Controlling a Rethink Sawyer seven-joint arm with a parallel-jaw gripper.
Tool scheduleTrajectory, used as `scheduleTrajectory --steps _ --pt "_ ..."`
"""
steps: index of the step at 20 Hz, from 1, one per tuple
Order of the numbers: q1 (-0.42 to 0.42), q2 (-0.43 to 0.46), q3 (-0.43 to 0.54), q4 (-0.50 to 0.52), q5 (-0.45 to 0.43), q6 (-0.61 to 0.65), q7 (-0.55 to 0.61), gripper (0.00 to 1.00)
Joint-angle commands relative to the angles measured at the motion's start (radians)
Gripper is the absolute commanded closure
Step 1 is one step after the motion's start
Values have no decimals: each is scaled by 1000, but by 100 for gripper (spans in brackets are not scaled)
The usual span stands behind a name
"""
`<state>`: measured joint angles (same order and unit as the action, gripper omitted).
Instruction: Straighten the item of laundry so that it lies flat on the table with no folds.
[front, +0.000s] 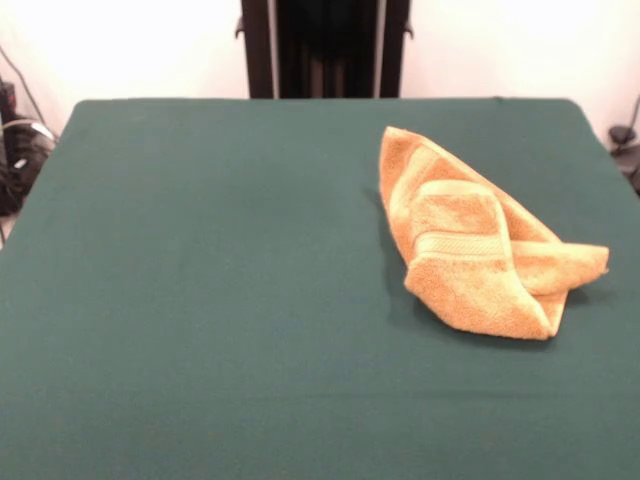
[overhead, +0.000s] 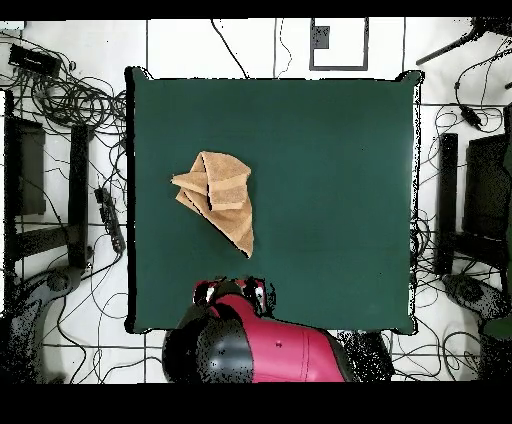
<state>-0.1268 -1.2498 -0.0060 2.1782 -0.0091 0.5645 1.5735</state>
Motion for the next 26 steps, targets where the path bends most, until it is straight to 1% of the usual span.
scheduleTrajectory --steps 1,2,4,6,7,8,9,11,12,14,16,18,20,23,24,26 --pt "-23 61 23 60 -61 -89 87 0" --pt "-19 67 15 52 -81 -88 91 0" --pt "-37 80 30 59 -66 -101 91 0" --pt "-35 106 19 21 -106 -87 99 0" --pt "-61 136 38 13 -108 -106 75 0" --pt "-86 151 54 18 -91 -120 64 0" --pt "-96 175 62 16 -90 -147 70 0" --pt "-103 225 59 -15 -133 -174 66 0" --pt "-119 250 67 -24 -136 -195 62 0" --pt "-102 306 42 -66 -175 -238 94 0" --pt "-109 344 54 -80 -181 -270 94 0" --pt "-109 364 65 -94 -181 -276 98 0" --pt "-96 366 54 -115 -189 -264 103 0" --pt "-101 387 61 -141 -176 -260 110 0" --pt "-85 404 40 -174 -191 -250 110 0" --pt "-81 422 30 -205 -204 -241 102 0"
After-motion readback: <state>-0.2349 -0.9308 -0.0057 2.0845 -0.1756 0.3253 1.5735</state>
